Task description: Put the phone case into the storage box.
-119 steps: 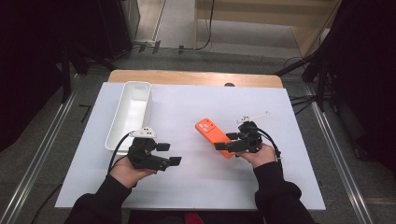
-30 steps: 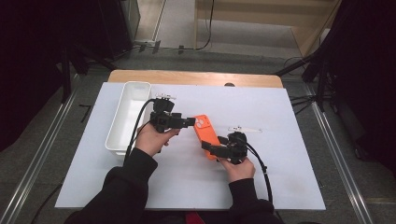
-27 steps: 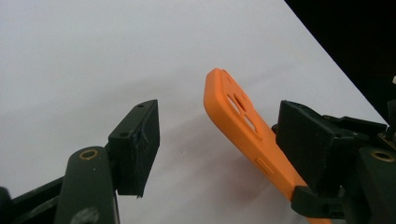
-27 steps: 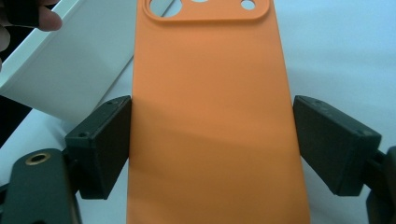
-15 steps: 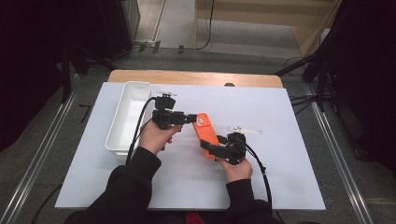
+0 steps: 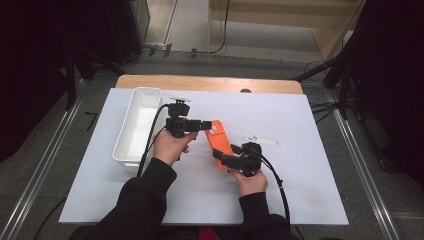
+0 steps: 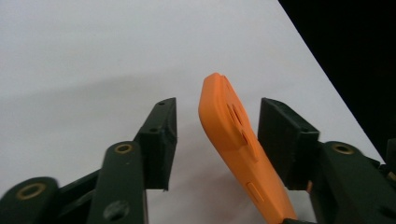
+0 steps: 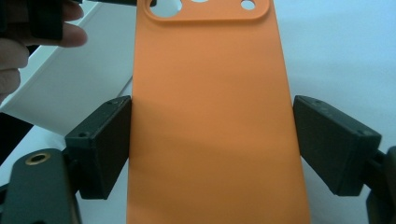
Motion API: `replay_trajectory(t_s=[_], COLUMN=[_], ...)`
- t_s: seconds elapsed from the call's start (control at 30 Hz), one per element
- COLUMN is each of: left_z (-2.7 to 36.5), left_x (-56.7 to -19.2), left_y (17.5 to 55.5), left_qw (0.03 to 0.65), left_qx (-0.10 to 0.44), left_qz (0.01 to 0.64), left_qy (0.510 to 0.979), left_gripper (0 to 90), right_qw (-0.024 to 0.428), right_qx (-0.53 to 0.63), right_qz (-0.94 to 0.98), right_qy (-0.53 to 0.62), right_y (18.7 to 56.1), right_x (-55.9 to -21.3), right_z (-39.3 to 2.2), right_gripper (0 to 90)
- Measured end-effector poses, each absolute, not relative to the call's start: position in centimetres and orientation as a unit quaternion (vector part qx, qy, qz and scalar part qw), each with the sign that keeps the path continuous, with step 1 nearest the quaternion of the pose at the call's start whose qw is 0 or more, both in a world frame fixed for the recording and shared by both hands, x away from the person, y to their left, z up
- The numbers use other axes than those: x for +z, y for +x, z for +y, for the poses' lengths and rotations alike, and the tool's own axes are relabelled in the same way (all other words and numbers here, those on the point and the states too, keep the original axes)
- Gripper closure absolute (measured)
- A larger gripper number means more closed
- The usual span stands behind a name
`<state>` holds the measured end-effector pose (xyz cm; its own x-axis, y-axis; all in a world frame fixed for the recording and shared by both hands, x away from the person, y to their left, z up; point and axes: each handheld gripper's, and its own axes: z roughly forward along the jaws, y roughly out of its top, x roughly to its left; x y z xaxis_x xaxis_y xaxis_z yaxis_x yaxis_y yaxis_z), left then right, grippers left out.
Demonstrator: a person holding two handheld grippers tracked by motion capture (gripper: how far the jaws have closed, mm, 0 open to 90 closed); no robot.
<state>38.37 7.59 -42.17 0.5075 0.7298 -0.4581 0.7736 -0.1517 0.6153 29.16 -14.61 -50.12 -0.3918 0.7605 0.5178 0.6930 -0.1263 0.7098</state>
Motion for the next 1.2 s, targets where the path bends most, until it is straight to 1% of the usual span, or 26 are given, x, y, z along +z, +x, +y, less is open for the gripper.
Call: replay_trajectory(t_s=[0.07, 0.13, 0.17, 0.23, 0.33, 0.5, 0.63, 0.93, 1.2], left_z=[7.57, 7.56, 7.56, 7.60, 7.60, 7.49, 7.35, 7.22, 7.24], left_x=[-42.21, -42.18, -42.16, -42.10, -42.08, -42.11, -42.13, -42.07, -41.89], left_y=[38.40, 38.39, 38.38, 38.38, 38.50, 38.54, 38.55, 38.53, 38.31], left_qw=[0.426, 0.430, 0.431, 0.433, 0.434, 0.433, 0.437, 0.445, 0.456], left_qx=[-0.028, -0.027, -0.027, -0.028, -0.046, -0.043, -0.043, -0.043, -0.041], left_qz=[0.496, 0.495, 0.495, 0.495, 0.506, 0.510, 0.512, 0.517, 0.506], left_qy=[0.756, 0.755, 0.754, 0.753, 0.744, 0.742, 0.739, 0.730, 0.731], left_gripper=[52.1, 52.2, 54.4, 54.6, 56.4, 58.8, 59.0, 68.6, 70.9], right_qw=[0.033, 0.032, 0.032, 0.034, 0.036, 0.037, 0.039, 0.041, 0.044], right_qx=[0.512, 0.513, 0.515, 0.516, 0.518, 0.524, 0.527, 0.532, 0.532], right_qz=[0.659, 0.658, 0.657, 0.656, 0.654, 0.649, 0.646, 0.641, 0.644], right_qy=[0.550, 0.550, 0.551, 0.550, 0.550, 0.551, 0.550, 0.552, 0.548], right_y=[29.19, 29.18, 29.17, 29.15, 29.10, 28.98, 28.95, 28.82, 28.83], right_x=[-50.14, -50.12, -50.10, -50.05, -50.03, -49.94, -49.92, -49.91, -49.97], right_z=[-14.54, -14.52, -14.50, -14.47, -14.40, -14.22, -14.22, -14.10, -13.97], right_gripper=[14.5, 14.5, 14.5, 14.5, 14.5, 14.5, 14.5, 14.5, 14.5])
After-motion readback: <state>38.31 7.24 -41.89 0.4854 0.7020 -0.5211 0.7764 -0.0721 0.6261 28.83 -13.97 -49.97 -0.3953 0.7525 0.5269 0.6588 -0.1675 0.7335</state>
